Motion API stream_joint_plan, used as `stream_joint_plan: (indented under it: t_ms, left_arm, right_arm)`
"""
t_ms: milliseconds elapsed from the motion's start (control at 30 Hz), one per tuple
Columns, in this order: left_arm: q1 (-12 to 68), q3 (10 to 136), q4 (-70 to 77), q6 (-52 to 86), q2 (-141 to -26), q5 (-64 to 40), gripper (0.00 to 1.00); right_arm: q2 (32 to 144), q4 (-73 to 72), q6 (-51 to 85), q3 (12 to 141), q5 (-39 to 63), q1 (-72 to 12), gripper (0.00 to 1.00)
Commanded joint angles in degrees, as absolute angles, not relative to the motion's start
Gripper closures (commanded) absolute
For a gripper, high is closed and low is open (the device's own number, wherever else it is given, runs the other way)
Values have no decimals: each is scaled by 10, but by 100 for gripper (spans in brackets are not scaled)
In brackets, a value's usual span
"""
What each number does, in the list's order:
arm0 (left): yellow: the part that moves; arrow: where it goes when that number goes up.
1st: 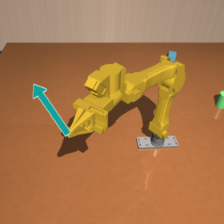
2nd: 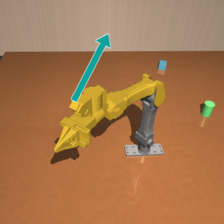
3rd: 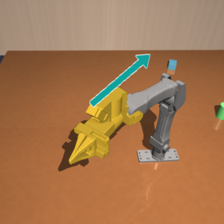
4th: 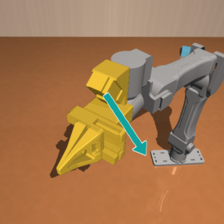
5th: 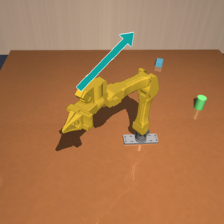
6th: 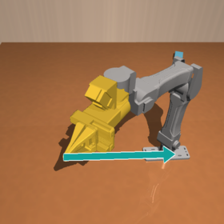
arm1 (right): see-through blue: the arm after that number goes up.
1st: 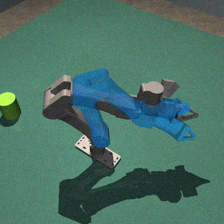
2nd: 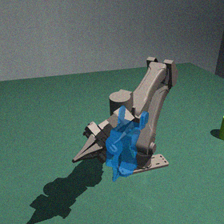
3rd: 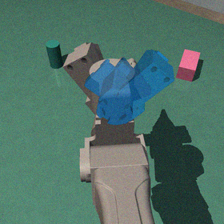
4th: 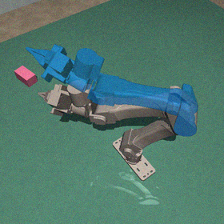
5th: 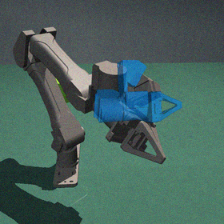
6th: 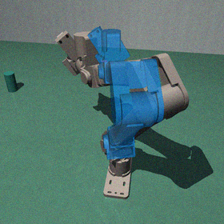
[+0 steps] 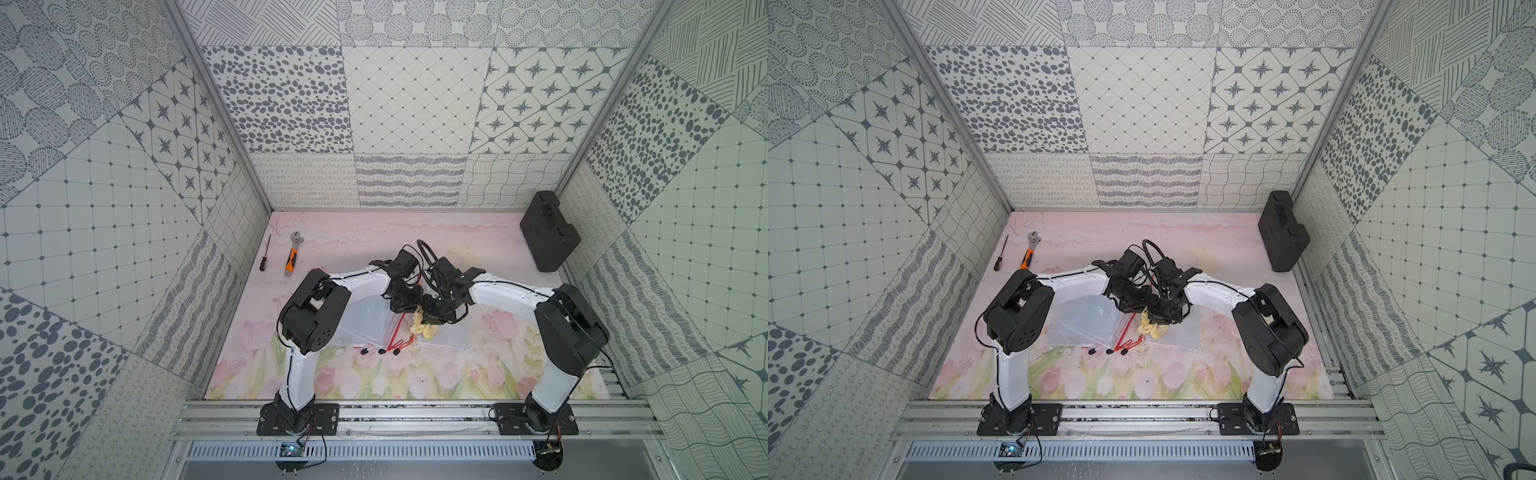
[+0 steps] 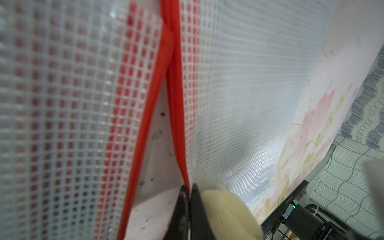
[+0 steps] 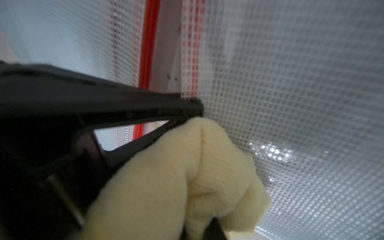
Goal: Wipe the document bag
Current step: Wipe the dirt from the document bag.
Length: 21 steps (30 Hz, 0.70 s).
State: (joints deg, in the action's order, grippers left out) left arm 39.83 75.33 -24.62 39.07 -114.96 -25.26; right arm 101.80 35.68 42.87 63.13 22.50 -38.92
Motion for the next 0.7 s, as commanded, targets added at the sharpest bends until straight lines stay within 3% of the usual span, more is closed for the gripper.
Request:
stream_joint_plan:
  t_ms: [0,200,333,433,667]
  left_arm:
    - [392,751,-216,427,-1152,-241,100]
    - [367,729,-215,425,-1142,-245,100]
    - [353,715,-214,420,-1134,-248,100]
    - [352,716,-211,420,-1140,-255,100]
    - [353,710,-188,442,-1146,-269,100]
  right_arm:
    - [1014,324,454,583,242,-367,100]
    - [909,375,394,450,228,-215,100]
    - [847,434,362,446,189,-164,100]
    - [868,444,374,492,190,-203,100]
    - [1016,401,427,639,213,-388,100]
